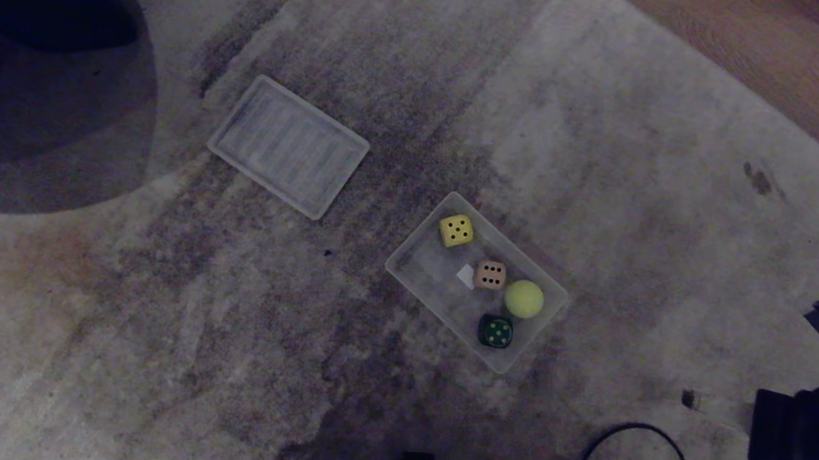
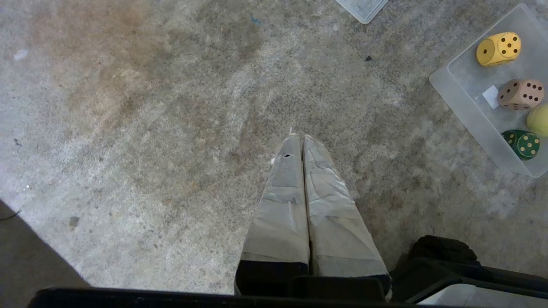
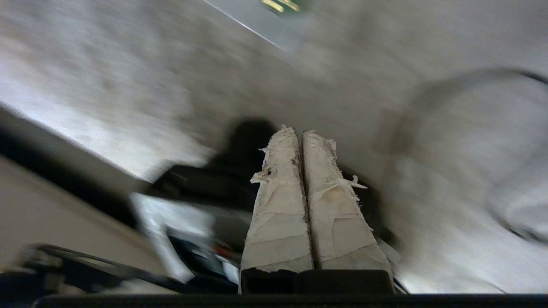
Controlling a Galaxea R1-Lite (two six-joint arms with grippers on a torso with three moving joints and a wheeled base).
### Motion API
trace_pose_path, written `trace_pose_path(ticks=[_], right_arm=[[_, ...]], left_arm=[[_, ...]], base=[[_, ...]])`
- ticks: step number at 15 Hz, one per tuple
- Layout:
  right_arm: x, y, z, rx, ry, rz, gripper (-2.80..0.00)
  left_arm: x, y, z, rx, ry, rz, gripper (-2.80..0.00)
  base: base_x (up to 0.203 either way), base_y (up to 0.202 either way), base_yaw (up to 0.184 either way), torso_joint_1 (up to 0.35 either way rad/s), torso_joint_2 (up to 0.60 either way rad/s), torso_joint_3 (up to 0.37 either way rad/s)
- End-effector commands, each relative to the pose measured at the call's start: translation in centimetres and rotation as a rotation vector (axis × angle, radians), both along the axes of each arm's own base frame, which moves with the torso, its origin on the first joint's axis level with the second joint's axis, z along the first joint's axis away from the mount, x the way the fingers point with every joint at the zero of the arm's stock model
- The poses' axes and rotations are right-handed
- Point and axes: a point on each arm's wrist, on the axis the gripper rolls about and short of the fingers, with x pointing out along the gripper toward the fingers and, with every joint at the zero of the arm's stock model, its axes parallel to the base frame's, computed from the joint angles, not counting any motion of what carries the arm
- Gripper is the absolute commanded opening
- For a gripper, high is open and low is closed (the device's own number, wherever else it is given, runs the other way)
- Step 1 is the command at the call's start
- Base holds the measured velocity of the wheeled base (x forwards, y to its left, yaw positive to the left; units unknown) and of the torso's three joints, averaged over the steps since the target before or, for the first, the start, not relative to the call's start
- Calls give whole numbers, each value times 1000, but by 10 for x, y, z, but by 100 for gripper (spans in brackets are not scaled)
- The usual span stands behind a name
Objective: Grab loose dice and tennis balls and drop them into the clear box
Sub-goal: Pick up the ball on the table
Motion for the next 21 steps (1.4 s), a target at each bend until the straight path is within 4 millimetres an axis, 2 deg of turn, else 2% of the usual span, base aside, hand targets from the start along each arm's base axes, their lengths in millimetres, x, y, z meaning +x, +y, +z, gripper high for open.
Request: trace_pose_path(ticks=[1, 4, 7, 9, 11, 16, 19, 21], right_arm=[[-53, -29, -10, -55, -101, -98, -280], [-93, -41, -31, -113, -137, -202, -280], [-133, -41, -51, -158, -154, -218, -280], [-150, -41, -67, -199, -186, -212, -280], [-151, -42, -73, -239, -235, -231, -280], [-170, -43, -94, -262, -454, -258, -280], [-164, -45, -100, -289, -502, -315, -280], [-164, -44, -100, -326, -507, -294, -280]], left_arm=[[0, 0, 0, -1, -1, 1, -280], [0, 0, 0, -1, 0, 1, -280], [0, 0, 0, -1, 0, 1, -280], [0, 0, 0, -1, 1, 1, -280], [0, 0, 0, -1, -1, 1, -280], [0, 0, 0, -1, -1, 1, -280], [0, 0, 0, -1, 1, 1, -280], [0, 0, 0, -1, -1, 1, -280]], base=[[0, 0, 0, 0, 0, 0], [0, 0, 0, 0, 0, 0], [0, 0, 0, 0, 0, 0], [0, 0, 0, 0, 0, 0], [0, 0, 0, 0, 0, 0], [0, 0, 0, 0, 0, 0], [0, 0, 0, 0, 0, 0], [0, 0, 0, 0, 0, 0]])
